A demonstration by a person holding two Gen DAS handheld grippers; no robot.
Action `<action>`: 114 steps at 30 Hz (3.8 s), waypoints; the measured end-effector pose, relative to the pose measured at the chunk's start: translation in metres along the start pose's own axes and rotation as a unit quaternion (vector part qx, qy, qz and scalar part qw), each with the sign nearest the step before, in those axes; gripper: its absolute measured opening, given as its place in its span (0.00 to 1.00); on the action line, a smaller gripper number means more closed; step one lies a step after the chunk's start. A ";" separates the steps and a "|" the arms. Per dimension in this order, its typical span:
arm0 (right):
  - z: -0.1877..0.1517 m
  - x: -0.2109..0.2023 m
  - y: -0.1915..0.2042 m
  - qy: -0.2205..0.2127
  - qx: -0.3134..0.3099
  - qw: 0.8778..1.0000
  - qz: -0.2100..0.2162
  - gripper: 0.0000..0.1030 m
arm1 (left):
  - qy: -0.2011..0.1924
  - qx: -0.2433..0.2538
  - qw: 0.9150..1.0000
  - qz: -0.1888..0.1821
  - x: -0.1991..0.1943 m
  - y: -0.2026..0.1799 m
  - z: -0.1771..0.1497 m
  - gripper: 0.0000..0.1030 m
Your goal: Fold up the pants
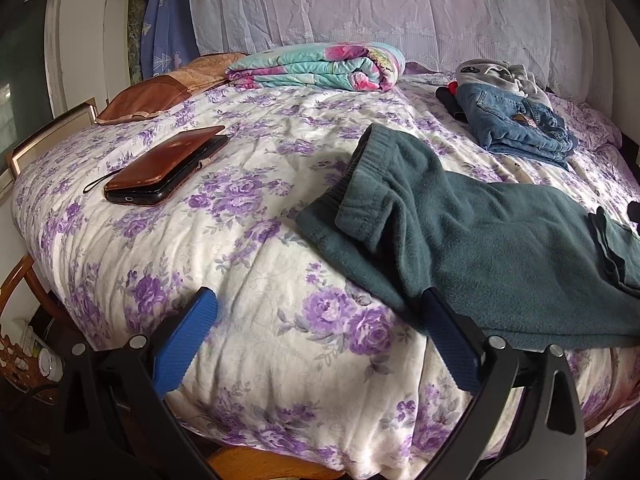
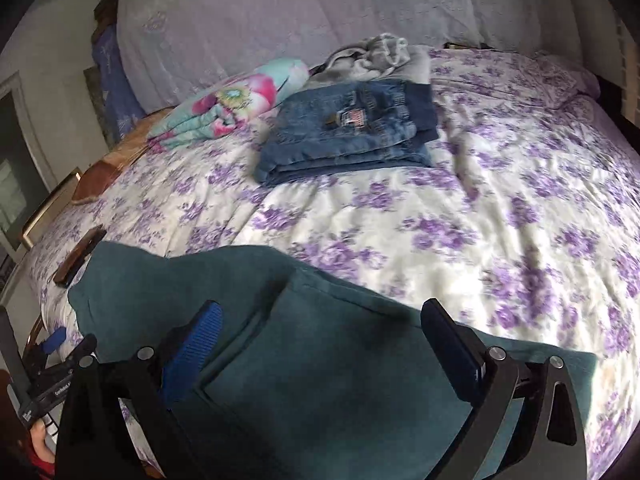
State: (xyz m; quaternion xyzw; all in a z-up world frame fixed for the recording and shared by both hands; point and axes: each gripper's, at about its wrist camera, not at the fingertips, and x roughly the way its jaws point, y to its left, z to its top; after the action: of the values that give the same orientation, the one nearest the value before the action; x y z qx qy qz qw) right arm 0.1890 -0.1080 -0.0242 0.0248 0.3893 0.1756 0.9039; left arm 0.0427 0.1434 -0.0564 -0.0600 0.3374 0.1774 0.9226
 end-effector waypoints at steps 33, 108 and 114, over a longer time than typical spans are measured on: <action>-0.093 -0.059 -0.107 -0.107 0.003 0.983 -0.152 0.97 | 0.023 -0.026 0.992 -0.123 -0.002 -0.039 0.020 0.95; -0.109 -0.121 -0.217 -0.146 0.074 0.960 -0.226 0.97 | 0.029 0.212 0.919 -0.330 -0.080 -0.323 0.033 0.89; -0.078 -0.152 -0.163 -0.194 0.079 0.974 -0.090 0.97 | -0.042 0.352 0.906 -0.231 -0.082 -0.359 -0.048 0.89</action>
State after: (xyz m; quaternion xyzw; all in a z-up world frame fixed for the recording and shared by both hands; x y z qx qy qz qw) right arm 0.0855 -0.3192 -0.0028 0.0948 0.2199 0.0540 0.9694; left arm 0.0872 -0.2248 -0.0436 0.1997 0.3158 -0.1688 0.9121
